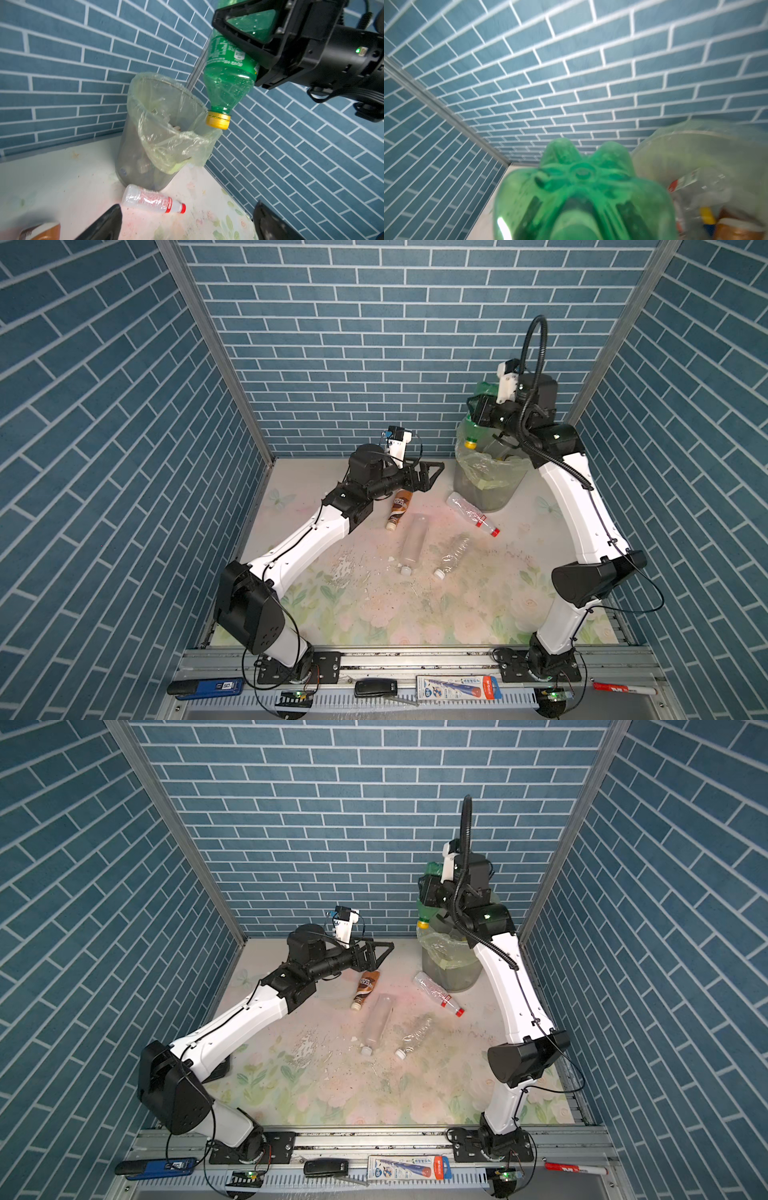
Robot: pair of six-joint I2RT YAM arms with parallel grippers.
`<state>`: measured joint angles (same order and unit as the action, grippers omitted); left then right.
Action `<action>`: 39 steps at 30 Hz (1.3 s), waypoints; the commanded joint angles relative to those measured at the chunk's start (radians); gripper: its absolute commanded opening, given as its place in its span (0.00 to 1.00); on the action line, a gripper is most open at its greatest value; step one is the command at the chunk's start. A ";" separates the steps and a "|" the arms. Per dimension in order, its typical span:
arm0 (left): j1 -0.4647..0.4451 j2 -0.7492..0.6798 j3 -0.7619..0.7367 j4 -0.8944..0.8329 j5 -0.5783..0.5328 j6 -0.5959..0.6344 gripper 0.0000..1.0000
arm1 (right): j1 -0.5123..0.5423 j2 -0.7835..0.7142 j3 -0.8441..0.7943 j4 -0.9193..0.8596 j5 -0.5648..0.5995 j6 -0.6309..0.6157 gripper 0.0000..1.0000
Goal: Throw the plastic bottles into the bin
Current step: 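Carry the green bottle over the bin with the right gripper and release it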
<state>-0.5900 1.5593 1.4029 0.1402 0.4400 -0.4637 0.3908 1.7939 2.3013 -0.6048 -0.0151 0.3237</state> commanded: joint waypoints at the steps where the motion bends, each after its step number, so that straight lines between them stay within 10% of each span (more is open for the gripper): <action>1: -0.021 0.044 0.040 -0.014 0.014 0.018 0.99 | 0.002 -0.074 0.116 -0.027 0.186 -0.195 0.37; 13: -0.032 0.070 0.045 -0.027 0.019 0.028 0.99 | -0.088 -0.071 0.087 0.096 0.345 -0.369 0.36; 14: -0.032 0.071 0.046 -0.029 0.019 0.028 0.99 | -0.101 -0.030 0.093 0.047 0.333 -0.349 0.40; 17: -0.031 0.078 0.051 -0.043 0.020 0.033 0.99 | -0.113 0.093 0.148 -0.123 0.335 -0.328 0.99; 39: -0.042 0.091 0.030 -0.066 0.023 0.032 0.99 | -0.112 0.104 0.196 -0.190 0.299 -0.288 0.99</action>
<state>-0.6258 1.6474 1.4361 0.0799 0.4572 -0.4480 0.2768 1.8984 2.4916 -0.7918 0.3019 0.0216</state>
